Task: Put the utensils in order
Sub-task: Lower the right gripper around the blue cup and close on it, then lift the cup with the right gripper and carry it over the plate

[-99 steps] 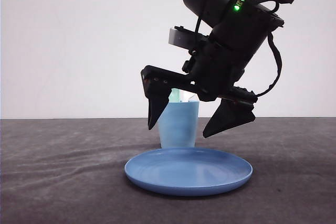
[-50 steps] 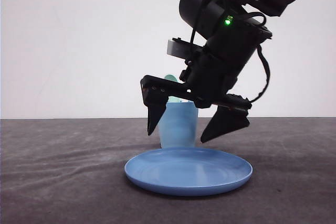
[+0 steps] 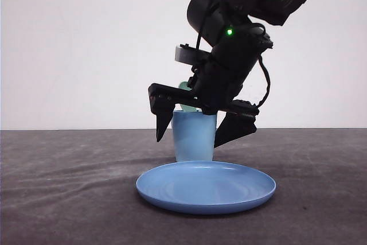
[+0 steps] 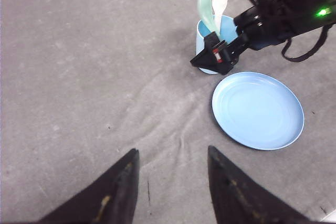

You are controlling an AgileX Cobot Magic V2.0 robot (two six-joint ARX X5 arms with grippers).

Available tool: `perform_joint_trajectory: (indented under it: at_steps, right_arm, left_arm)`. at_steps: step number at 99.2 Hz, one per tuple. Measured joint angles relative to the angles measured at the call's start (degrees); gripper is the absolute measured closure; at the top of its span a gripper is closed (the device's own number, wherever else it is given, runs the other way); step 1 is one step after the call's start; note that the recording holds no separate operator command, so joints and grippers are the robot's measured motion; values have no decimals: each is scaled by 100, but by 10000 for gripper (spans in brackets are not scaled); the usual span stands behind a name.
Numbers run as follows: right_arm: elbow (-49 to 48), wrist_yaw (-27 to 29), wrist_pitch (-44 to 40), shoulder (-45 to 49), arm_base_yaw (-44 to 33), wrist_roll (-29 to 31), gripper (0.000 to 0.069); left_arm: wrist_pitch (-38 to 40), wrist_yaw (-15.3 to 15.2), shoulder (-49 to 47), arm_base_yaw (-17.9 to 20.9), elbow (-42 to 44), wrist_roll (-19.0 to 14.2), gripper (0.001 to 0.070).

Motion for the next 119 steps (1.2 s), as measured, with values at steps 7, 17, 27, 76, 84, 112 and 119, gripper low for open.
perform_joint_trajectory:
  at_steps: [7, 17, 27, 76, 84, 112, 119]
  right_arm:
    - [0, 44, 13, 4, 0, -50, 12]
    - [0, 79, 44, 4, -7, -85, 12]
    - [0, 79, 48, 4, -48, -94, 30]
    - [0, 103, 52, 4, -74, -190, 237]
    - [2, 85, -9, -24, -74, -249, 237]
    - [0, 68, -632, -1086, -44, -592, 239]
    - [2, 68, -800, -1543, 2, -708, 239]
  left_arm:
    - [2, -7, 0, 0, 0, 0, 470]
    - [0, -7, 0, 0, 0, 0, 470]
    - [2, -9, 0, 0, 0, 0, 470]
    - [2, -9, 0, 0, 0, 0, 470]
    - [2, -9, 0, 0, 0, 0, 470]
    - [2, -9, 0, 0, 0, 0, 470]
    - [2, -9, 0, 0, 0, 0, 470]
